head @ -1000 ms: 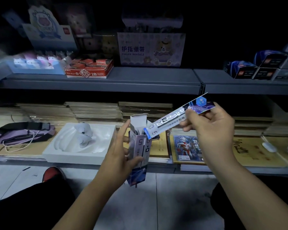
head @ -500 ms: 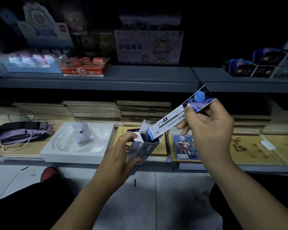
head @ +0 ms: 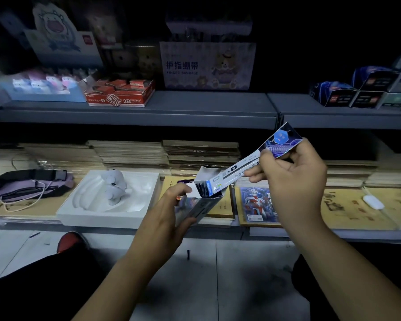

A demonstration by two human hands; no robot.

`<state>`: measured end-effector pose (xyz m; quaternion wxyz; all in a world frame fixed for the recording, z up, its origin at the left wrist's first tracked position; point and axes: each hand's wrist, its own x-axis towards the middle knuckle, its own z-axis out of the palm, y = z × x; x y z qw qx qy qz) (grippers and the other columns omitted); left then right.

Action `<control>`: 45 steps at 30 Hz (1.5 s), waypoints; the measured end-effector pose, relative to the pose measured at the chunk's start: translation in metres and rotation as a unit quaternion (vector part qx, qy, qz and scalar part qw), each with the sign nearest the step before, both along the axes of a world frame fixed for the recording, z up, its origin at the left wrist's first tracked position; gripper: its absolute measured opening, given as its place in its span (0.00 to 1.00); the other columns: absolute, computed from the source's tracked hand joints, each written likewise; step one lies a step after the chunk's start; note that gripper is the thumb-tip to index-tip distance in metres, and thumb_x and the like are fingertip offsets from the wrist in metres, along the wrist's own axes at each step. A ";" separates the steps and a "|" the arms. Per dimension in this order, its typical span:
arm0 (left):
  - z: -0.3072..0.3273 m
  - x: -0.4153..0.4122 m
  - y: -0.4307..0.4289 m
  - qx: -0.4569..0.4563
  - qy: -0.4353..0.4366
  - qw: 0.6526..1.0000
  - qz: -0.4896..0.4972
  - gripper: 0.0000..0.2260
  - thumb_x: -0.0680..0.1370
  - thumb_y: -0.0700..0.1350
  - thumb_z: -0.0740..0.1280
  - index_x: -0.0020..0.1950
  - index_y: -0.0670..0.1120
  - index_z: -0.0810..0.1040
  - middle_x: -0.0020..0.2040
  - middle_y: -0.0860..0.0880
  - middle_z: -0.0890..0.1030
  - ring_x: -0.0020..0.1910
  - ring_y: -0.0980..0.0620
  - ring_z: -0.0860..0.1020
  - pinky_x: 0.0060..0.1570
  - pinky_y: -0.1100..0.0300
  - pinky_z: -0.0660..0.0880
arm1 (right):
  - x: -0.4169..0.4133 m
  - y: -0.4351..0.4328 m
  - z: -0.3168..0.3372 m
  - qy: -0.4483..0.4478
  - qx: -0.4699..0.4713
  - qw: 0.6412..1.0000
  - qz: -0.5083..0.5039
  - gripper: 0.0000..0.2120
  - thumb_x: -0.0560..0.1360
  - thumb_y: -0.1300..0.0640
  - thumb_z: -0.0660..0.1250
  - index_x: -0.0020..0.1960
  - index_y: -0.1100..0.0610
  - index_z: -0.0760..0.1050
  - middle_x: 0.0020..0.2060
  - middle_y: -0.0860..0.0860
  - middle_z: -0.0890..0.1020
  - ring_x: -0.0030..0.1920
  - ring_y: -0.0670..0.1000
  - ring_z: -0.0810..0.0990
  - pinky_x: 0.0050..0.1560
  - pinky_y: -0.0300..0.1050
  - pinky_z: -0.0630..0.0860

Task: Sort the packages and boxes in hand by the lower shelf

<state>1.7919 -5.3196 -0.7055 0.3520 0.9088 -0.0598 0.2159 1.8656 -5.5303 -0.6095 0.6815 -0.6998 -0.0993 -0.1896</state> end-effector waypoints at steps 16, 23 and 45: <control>-0.004 0.002 0.001 0.044 -0.028 0.999 -0.001 0.34 0.73 0.40 0.77 0.66 0.62 0.60 0.59 0.61 0.72 0.49 0.55 0.77 0.40 0.61 0.76 | -0.004 0.003 0.002 0.002 0.000 1.000 0.002 0.02 0.80 0.69 0.66 0.49 0.65 0.73 0.34 0.60 0.81 0.31 0.54 0.86 0.33 0.53 0.83; -0.002 0.002 -0.003 0.079 -0.029 0.996 0.003 0.32 0.70 0.37 0.79 0.65 0.56 0.67 0.57 0.60 0.73 0.51 0.56 0.74 0.40 0.76 0.65 | -0.007 0.007 -0.007 0.017 -0.055 0.998 0.018 0.04 0.80 0.67 0.66 0.47 0.66 0.71 0.29 0.52 0.84 0.30 0.54 0.86 0.35 0.55 0.83; -0.003 -0.003 -0.007 0.105 -0.015 0.992 0.075 0.40 0.72 0.43 0.78 0.77 0.60 0.59 0.61 0.56 0.79 0.55 0.50 0.77 0.44 0.55 0.78 | -0.009 0.024 -0.029 0.167 -0.228 0.950 0.134 0.03 0.78 0.60 0.71 0.45 0.57 0.81 0.29 0.54 0.83 0.23 0.45 0.79 0.24 0.37 0.73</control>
